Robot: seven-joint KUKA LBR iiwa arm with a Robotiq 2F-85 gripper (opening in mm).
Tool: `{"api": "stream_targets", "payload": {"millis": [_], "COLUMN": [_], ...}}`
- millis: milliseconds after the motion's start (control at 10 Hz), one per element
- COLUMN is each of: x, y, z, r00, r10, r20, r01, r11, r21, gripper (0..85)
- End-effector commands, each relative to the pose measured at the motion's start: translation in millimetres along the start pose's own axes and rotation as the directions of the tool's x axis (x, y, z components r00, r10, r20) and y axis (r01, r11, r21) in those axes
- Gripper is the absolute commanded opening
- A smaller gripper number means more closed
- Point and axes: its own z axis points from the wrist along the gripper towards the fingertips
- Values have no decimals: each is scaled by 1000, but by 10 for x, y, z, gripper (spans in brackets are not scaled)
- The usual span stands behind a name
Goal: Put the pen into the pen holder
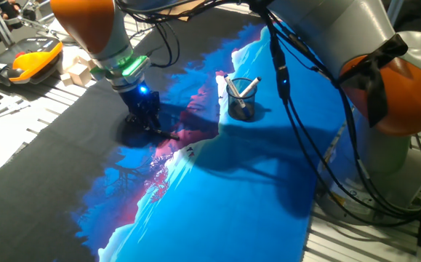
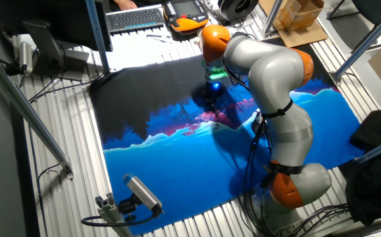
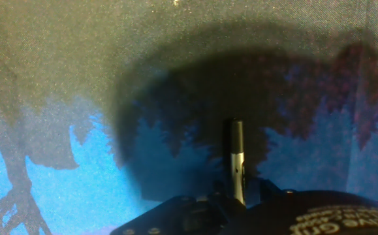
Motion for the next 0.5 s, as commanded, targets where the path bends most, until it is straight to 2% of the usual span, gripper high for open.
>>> {"api": "stream_targets", "payload": {"millis": [0,100,200,400], "x": [-2,-4,-8,-26], "y": [0,-1,2,-28], "z": [0,-7,-41,-233], "r00": [1000,1000,1000,999], "r10": [-3,-9,-11,-19], "r20": [-3,-11,-17,-41], "r01": [3,9,11,20], "r11": [1000,1000,1000,999], "r21": [-2,-5,4,40], "gripper": [0,0,0,0]}}
